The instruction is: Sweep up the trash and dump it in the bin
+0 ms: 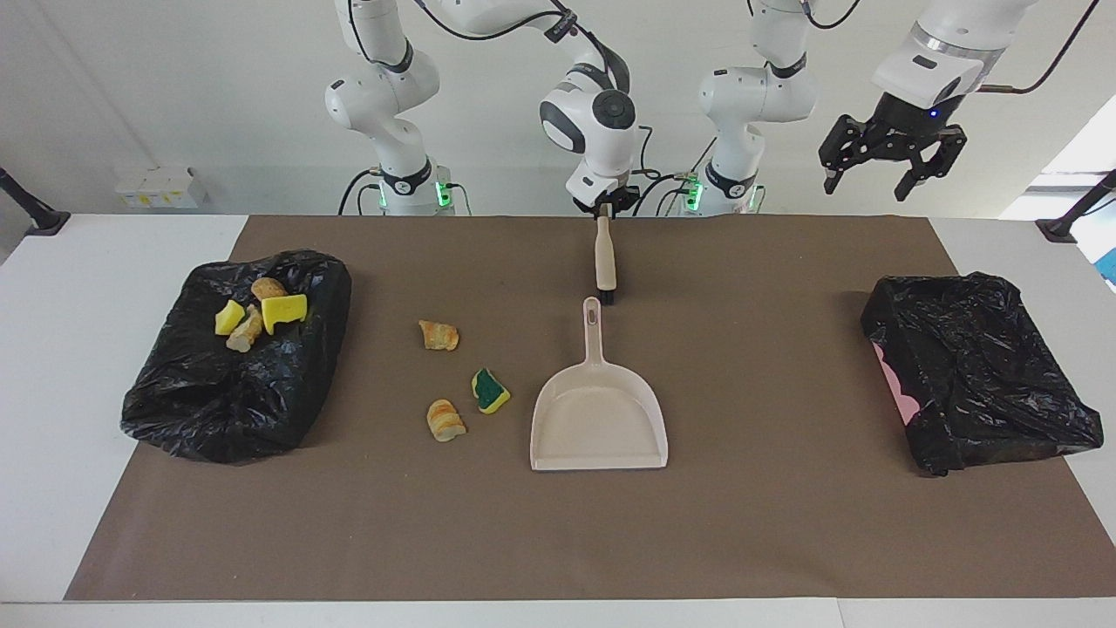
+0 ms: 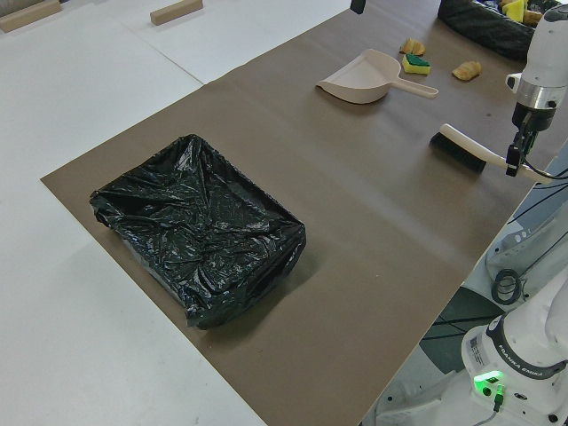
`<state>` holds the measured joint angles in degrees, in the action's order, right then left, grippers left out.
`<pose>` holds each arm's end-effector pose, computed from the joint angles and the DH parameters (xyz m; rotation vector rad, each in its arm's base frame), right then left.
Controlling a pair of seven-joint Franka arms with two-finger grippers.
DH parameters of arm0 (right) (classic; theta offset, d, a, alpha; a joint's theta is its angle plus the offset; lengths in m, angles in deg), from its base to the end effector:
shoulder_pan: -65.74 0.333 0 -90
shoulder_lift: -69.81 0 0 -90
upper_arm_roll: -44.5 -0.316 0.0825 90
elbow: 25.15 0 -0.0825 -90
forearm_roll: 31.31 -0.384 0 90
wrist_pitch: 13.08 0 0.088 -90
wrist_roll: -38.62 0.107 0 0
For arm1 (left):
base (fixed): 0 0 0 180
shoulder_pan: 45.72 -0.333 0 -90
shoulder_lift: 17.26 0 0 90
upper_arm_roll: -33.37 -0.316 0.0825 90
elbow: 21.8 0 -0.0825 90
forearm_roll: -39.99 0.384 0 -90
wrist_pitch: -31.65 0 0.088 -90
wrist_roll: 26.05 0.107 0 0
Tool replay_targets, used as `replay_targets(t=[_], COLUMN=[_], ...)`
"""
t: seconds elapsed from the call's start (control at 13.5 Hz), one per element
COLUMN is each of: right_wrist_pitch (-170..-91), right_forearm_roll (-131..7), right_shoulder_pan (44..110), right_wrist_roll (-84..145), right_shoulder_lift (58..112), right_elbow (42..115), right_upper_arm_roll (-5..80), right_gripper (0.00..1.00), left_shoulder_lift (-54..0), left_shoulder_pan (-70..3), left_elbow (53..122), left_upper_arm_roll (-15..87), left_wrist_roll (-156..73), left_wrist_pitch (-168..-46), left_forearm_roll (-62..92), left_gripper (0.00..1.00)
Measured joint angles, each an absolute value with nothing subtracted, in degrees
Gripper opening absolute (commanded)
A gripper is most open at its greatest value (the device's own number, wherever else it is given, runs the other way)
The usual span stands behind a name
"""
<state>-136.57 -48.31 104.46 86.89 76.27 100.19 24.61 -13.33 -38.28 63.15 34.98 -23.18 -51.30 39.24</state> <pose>0.2676 0.4595 0.3300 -3.0561 0.0016 0.4673 0.5118 -0.0837 0.6914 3.1111 -0.3276 0.0516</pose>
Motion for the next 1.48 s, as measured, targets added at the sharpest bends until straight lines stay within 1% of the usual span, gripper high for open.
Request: replay_targets(t=[0.22, 0.37, 0.67, 0.81, 1.04, 1.18, 1.4, 1.48], right_wrist_pitch=[-132.6, -128.2, -116.9, -113.4, -111.0, -110.1, -110.6, -112.1], right_forearm_roll=[-48.4, -48.2, -47.6, -45.6, -40.8, -38.0, -32.7, -31.7], right_shoulder_pan=[104.0, 101.9, 93.7, 89.1, 81.4, 75.1, 68.1, 66.4], right_wrist_roll=[87.6, 87.6, 86.5, 84.2, 78.7, 75.2, 72.4, 71.7], right_shoulder_lift=[76.0, 74.9, 70.3, 68.4, 66.8, 66.5, 66.5, 66.3], right_elbow=[99.2, 98.1, 97.3, 97.3, 97.4, 97.6, 99.2, 100.7], right_upper_arm_roll=[25.1, 25.4, 25.6, 25.6, 25.7, 25.8, 26.0, 25.9], right_gripper=[0.0, 0.0, 0.0, 0.0, 0.0, 0.0, 0.0, 0.0], left_shoulder_lift=[-13.8, -14.8, -19.3, -22.2, -26.4, -29.9, -33.3, -33.6], left_shoulder_pan=[-34.9, -31.5, -24.3, -21.1, -17.4, -14.7, -11.8, -11.1], left_elbow=[64.5, 67.0, 71.2, 72.3, 74.4, 75.7, 79.8, 81.4], left_upper_arm_roll=[35.5, 35.6, 35.8, 35.8, 35.8, 35.8, 35.8, 35.8], left_wrist_roll=[-23.7, -26.7, -35.6, -39.8, -45.6, -49.3, -52.3, -53.7], left_wrist_pitch=[-55.2, -60.3, -70.6, -74.9, -81.1, -85.6, -93.8, -95.7], left_forearm_roll=[39.2, 39.1, 39.1, 39.1, 39.1, 39.1, 39.1, 39.1], left_gripper=[1.0, 1.0, 1.0, 1.0, 1.0, 1.0, 1.0, 0.97])
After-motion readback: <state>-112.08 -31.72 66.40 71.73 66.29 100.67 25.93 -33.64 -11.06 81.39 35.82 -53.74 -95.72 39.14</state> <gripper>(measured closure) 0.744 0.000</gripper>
